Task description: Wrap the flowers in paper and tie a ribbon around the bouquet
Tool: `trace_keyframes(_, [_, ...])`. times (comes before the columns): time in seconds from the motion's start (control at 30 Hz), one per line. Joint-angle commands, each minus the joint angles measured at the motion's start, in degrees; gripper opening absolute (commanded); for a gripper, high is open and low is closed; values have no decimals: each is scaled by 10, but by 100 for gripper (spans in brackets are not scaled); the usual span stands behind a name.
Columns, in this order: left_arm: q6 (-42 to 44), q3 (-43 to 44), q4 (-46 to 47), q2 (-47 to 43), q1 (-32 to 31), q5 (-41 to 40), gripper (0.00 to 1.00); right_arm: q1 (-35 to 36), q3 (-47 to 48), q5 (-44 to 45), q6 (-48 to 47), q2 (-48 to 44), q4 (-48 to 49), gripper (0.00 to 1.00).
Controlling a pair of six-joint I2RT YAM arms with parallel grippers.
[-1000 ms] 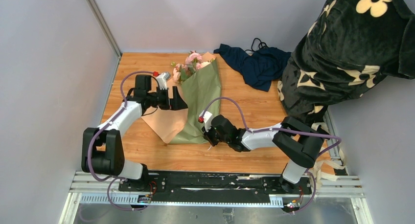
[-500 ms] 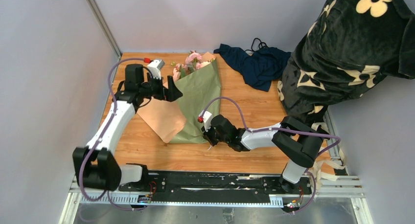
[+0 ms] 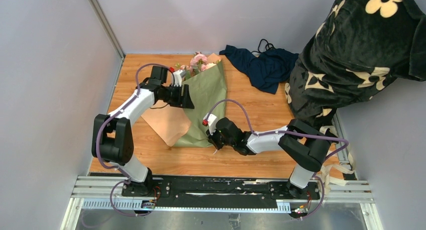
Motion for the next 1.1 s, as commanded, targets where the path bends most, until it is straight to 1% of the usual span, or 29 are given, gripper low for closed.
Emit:
trace_keyframes(0.0, [-14, 13, 8, 13, 5, 9, 39, 7, -5, 7, -14, 11, -52, 0])
trace_keyframes(0.03, [-15, 11, 10, 14, 5, 10, 20, 7, -5, 6, -17, 10, -55, 0])
trace_keyframes(0.07, [-13, 10, 8, 15, 5, 8, 6, 6, -4, 5, -19, 9, -57, 0])
trace_keyframes(0.1, [-3, 11, 3, 17, 5, 0, 0, 7, -3, 4, -23, 7, -61, 0])
trace_keyframes(0.13, [6, 12, -2, 20, 6, -11, 0, 7, -2, 2, -27, 3, -65, 1])
trace_keyframes(0.17, [15, 13, -2, 24, 7, -36, 0, 7, -1, -1, -31, -4, -72, 3])
trace_keyframes(0.2, [24, 14, 2, 31, 7, -49, 0, 7, 2, -9, -34, -16, -81, 10])
trace_keyframes(0.27, [41, 12, 17, 52, 9, -103, 0, 7, 9, -41, -62, -51, -105, 27])
trace_keyframes(0.3, [45, 12, 23, 72, 9, -121, 0, 6, 14, -70, -74, -80, -121, 36])
trace_keyframes(0.33, [46, 13, 27, 82, 9, -130, 0, 5, 20, -84, -86, -101, -138, 39])
trace_keyframes(0.37, [56, 15, 31, 104, 9, -136, 0, 2, 26, -116, -97, -123, -158, 44])
trace_keyframes(0.43, [64, 21, 37, 133, 9, -141, 0, -7, 36, -161, -112, -158, -189, 48])
trace_keyframes(0.47, [64, 24, 39, 146, 9, -142, 0, -16, 40, -205, -118, -171, -199, 49])
trace_keyframes(0.53, [65, 29, 42, 166, 9, -142, 0, -37, 43, -274, -119, -183, -200, 50])
trace_keyframes(0.57, [65, 28, 43, 172, 9, -140, 0, -49, 44, -293, -112, -179, -191, 50])
trace_keyframes(0.63, [63, 26, 50, 177, 9, -139, 0, -67, 56, -293, -92, -153, -174, 48])
trace_keyframes(0.67, [62, 24, 53, 177, 9, -139, 0, -72, 72, -282, -81, -132, -171, 46])
trace_keyframes(0.7, [61, 22, 56, 177, 9, -139, 0, -77, 90, -274, -69, -97, -170, 41])
trace_keyframes(0.73, [61, 22, 57, 177, 9, -141, 0, -83, 109, -273, -56, -69, -167, 32])
trace_keyframes(0.8, [62, 20, 57, 175, 9, -149, 0, -95, 134, -281, -18, -15, -148, 10])
trace_keyframes(0.83, [64, 20, 56, 174, 9, -157, 0, -102, 141, -285, -2, 9, -136, 3])
trace_keyframes(0.87, [64, 20, 55, 173, 9, -165, 0, -111, 142, -285, 16, 28, -126, 0])
trace_keyframes(0.93, [67, 19, 54, 169, 9, -176, 0, -134, 126, -284, 43, 53, -98, 0])
trace_keyframes(1.07, [76, 11, 57, 161, 9, -194, 0, -193, 27, -320, 138, 72, 21, 0])
